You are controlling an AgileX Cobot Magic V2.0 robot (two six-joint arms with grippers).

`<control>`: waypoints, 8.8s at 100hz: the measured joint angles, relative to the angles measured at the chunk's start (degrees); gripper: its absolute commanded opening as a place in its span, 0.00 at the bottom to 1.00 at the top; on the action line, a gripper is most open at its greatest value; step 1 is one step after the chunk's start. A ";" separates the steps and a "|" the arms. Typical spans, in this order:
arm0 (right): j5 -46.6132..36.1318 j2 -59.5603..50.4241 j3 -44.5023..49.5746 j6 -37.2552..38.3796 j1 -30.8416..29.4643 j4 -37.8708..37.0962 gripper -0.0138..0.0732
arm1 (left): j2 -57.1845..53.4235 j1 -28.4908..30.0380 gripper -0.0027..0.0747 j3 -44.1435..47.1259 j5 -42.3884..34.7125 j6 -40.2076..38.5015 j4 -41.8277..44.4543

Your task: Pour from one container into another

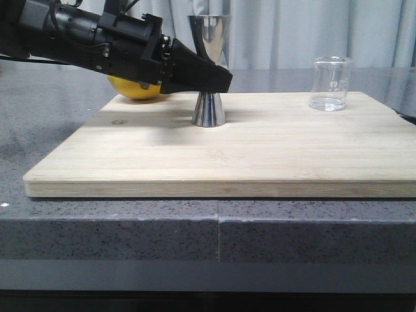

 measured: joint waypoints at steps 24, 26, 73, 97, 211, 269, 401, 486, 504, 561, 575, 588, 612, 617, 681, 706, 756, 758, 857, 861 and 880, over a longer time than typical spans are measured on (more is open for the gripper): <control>0.00 0.00 0.00 0.00 0.00 0.00 0.81 | 0.00 0.00 0.01 0.00 0.00 0.10 0.23; 0.00 0.00 0.00 0.00 0.00 0.00 0.81 | 0.00 0.00 0.01 0.00 0.00 0.10 0.35; 0.00 0.00 0.00 0.00 0.00 0.00 0.81 | 0.00 0.00 0.01 0.00 0.18 0.10 0.57; 0.00 0.00 0.00 0.00 0.00 0.10 0.81 | 0.00 0.00 0.06 0.00 0.18 0.10 0.78; -0.21 0.00 0.00 0.00 0.00 0.78 0.81 | -0.12 1.66 0.64 0.18 0.22 -1.93 5.57; -0.55 0.00 0.00 0.00 0.00 1.38 0.81 | -5.25 3.00 0.64 0.27 0.23 -3.53 10.62; 58.89 -12.56 -20.00 -4.83 -0.89 8.39 0.81 | -48.38 42.76 0.19 0.47 -13.26 -43.31 13.27; 82.64 -30.19 -16.52 -5.40 -6.57 8.66 0.52 | -76.53 21.97 0.08 32.86 -64.64 -41.39 11.17; 79.27 -39.50 -6.98 -5.40 -4.02 8.89 0.32 | -80.65 21.97 0.07 45.27 -65.18 -41.36 9.16; 77.37 -63.32 17.99 -5.40 -2.77 13.31 0.08 | -104.24 21.97 0.02 65.52 -60.12 -41.27 6.73; 77.49 -65.57 20.30 -5.40 -2.77 13.82 0.08 | -105.06 21.97 0.02 68.07 -60.03 -41.27 6.73; 78.08 -65.96 20.47 -5.40 -2.77 13.95 0.08 | -105.11 21.97 0.02 69.39 -60.03 -41.27 6.65; 78.35 -65.96 20.47 -5.40 -2.77 14.04 0.08 | -105.11 21.97 0.02 69.77 -60.03 -41.27 6.51; 78.35 -65.96 20.47 -5.40 -2.77 14.04 0.08 | -105.11 21.97 0.02 69.77 -60.03 -41.23 6.51; 78.42 -65.96 20.47 -5.40 -2.77 14.04 0.08 | -105.11 19.44 0.02 69.77 -60.03 -41.23 6.51; 78.42 -65.96 20.47 -5.40 -2.77 14.04 0.08 | -106.54 18.24 0.02 69.89 -59.49 -56.34 25.46; 78.57 -65.96 20.56 -5.40 -2.77 14.04 0.08 | -115.82 17.93 0.02 78.45 -62.63 -125.36 88.14; 78.57 -65.96 20.56 -5.40 -2.77 14.04 0.08 | -115.82 17.93 0.02 78.45 -62.46 -125.53 88.22; 78.61 -65.96 20.56 -5.40 -2.77 14.04 0.08 | -115.82 17.93 0.02 78.45 -63.68 -121.40 88.48; 78.61 -65.96 20.56 -5.40 -2.77 14.04 0.08 | -115.82 17.93 0.02 78.45 -63.68 -121.40 88.48; 78.26 -66.07 20.82 -5.40 -2.77 14.04 0.08 | -115.82 17.93 0.02 78.45 -63.68 -121.30 88.48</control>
